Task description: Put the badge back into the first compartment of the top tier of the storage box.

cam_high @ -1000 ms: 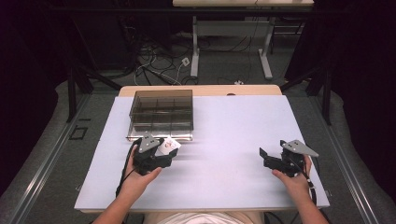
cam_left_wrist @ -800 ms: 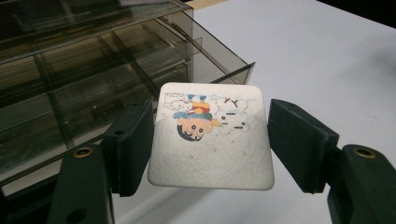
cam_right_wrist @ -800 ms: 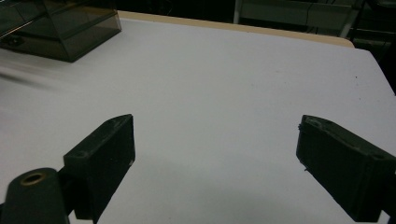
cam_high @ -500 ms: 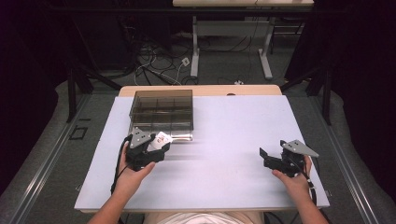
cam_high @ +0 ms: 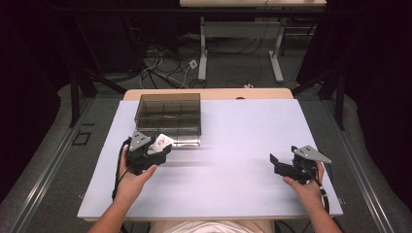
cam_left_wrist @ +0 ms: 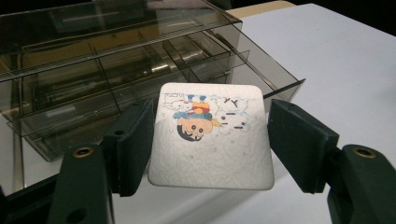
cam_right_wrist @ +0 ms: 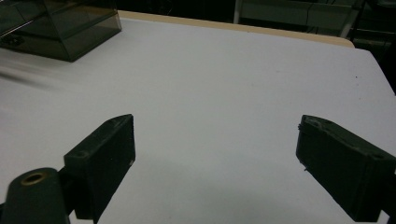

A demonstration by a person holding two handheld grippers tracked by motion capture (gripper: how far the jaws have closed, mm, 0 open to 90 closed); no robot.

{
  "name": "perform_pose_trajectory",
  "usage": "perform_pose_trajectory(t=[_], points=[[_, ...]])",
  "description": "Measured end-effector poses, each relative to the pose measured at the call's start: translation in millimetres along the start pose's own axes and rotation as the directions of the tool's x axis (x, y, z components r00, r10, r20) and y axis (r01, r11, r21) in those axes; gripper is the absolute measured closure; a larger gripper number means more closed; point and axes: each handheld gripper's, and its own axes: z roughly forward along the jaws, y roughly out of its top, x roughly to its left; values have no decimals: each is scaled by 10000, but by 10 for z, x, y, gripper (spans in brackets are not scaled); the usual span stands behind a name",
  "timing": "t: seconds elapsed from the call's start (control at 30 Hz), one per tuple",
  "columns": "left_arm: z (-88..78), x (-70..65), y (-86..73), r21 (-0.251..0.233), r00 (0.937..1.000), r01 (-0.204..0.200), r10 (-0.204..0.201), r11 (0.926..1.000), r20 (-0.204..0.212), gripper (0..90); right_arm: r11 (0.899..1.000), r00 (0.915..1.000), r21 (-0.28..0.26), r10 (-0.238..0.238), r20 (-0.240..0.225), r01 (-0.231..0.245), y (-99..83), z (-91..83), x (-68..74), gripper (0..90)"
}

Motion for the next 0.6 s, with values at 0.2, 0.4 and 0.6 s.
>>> perform_pose_trajectory(t=[0.2,0.4,0.6], points=[[-21,46,14,-46,9996,191,-192,9998,-188,333,10000,10000,60,-19,-4,19,1,-1,6,117],[-23,89,25,-67,9983,412,-415,9991,-414,333,10000,10000,1,7,11,-7,-1,0,3,117],[-20,128,46,-105,9941,707,-713,9974,-812,333,10000,10000,26,58,21,-58,-3,1,14,117]])
